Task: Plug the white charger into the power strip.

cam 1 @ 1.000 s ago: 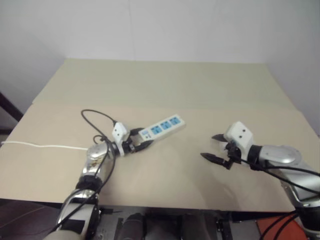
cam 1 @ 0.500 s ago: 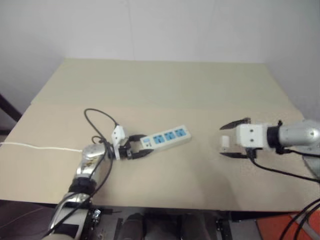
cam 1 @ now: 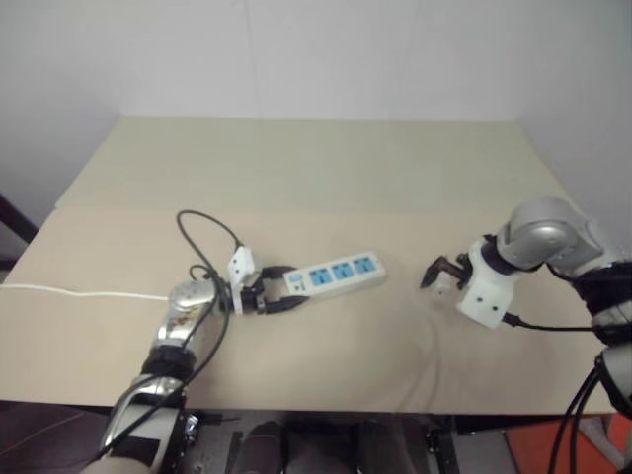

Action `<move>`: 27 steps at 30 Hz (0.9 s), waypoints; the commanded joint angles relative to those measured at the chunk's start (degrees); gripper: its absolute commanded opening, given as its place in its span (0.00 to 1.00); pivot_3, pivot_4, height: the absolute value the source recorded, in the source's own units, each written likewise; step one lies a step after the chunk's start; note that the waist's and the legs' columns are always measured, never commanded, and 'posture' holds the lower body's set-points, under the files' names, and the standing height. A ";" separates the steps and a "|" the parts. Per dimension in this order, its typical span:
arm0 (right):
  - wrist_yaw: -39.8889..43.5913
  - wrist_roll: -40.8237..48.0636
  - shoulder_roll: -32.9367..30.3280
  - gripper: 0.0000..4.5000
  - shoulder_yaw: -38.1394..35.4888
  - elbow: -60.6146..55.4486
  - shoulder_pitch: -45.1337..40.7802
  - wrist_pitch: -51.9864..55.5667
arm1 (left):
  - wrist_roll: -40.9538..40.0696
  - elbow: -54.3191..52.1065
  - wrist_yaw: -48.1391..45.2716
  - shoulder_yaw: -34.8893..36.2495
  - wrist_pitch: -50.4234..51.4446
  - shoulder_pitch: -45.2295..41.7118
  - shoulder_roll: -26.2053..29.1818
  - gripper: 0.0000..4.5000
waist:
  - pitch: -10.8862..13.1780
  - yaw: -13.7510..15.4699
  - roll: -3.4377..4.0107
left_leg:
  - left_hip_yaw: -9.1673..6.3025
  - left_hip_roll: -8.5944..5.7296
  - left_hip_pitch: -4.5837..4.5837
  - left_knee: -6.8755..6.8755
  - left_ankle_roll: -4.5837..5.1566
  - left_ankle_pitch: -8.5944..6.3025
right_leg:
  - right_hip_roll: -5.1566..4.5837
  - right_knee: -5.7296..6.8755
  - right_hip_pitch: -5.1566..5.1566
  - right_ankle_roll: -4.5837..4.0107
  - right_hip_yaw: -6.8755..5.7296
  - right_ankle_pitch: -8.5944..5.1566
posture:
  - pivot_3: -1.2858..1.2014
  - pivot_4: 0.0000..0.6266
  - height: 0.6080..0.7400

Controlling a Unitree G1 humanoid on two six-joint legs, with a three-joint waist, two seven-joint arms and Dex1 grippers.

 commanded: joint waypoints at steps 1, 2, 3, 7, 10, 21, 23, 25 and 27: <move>-5.40 -6.33 1.21 1.00 0.68 5.28 -4.32 -4.52 | 0.24 -0.91 0.78 -0.34 -0.05 -0.16 -0.64 0.72 | 0.00 -0.02 0.00 | -0.02 0.00 0.02 0.00 0.00 0.00 | 0.01 0.02 0.01 0.00 0.00 0.00 | 0.52 0.24 1.00; -7.00 -7.97 1.86 1.00 1.08 6.53 -5.11 -5.18 | 0.25 -0.64 0.76 -0.28 -0.13 -0.41 -0.62 0.72 | 0.00 -0.05 0.00 | -0.04 0.00 0.03 0.00 0.00 0.00 | 0.02 0.03 0.01 -0.01 0.01 0.00 | 0.52 0.24 1.00; -8.62 -9.76 2.44 1.00 1.57 7.58 -5.85 -5.97 | 0.43 -0.31 0.76 -0.29 -0.46 -0.67 -0.55 0.72 | 0.00 -0.07 0.01 | -0.06 0.00 0.05 0.00 0.00 0.00 | 0.03 0.04 0.01 -0.01 0.01 0.00 | 0.52 0.24 1.00; -12.67 -13.67 3.66 1.00 3.57 10.23 -7.24 -8.80 | 0.49 0.07 0.57 -0.16 -0.69 -1.04 -0.36 0.72 | 0.00 -0.07 0.01 | -0.08 0.00 0.05 -0.01 0.00 0.00 | 0.03 0.06 0.00 -0.02 0.01 0.00 | 0.52 0.24 1.00; -14.63 -14.46 3.93 1.00 4.72 10.75 -7.34 -9.77 | 0.37 -0.13 0.55 -0.02 -0.53 -0.96 -0.22 0.72 | 0.00 -0.07 0.02 | -0.08 -0.01 0.03 -0.01 0.00 0.00 | 0.02 0.06 -0.02 -0.02 0.02 0.00 | 0.52 0.24 1.00; -25.94 -26.10 5.49 1.00 8.23 13.99 -11.44 -11.69 | 0.60 -0.82 0.86 -0.23 -1.01 0.12 -0.20 0.72 | 0.00 -0.20 0.04 | -0.07 -0.02 0.06 -0.01 -0.01 0.00 | 0.04 0.10 -0.04 -0.03 0.06 0.00 | 0.52 0.24 1.00; -29.48 -29.42 5.71 1.00 9.06 14.03 -12.29 -11.84 | 0.72 -0.73 1.04 -0.21 -1.21 0.17 -0.16 0.72 | 0.00 -0.20 0.04 | -0.07 -0.03 0.04 -0.01 -0.01 0.00 | 0.04 0.12 -0.08 -0.03 0.07 0.00 | 0.52 0.24 1.00; -32.78 -32.40 5.89 1.00 9.81 14.15 -13.04 -12.19 | 0.68 -0.70 1.10 -0.15 -1.23 0.22 -0.14 0.72 | 0.00 -0.17 0.04 | -0.07 -0.05 0.03 -0.01 -0.01 0.00 | 0.03 0.14 -0.12 -0.03 0.07 0.00 | 0.52 0.24 1.00; -35.04 -34.17 5.85 1.00 10.46 14.54 -13.55 -12.64 | 0.55 -0.89 1.05 -0.11 -1.17 0.36 -0.12 0.72 | 0.00 -0.18 0.04 | -0.06 -0.08 0.02 -0.01 -0.01 0.01 | 0.03 0.15 -0.15 -0.03 0.08 0.00 | 0.52 0.24 1.00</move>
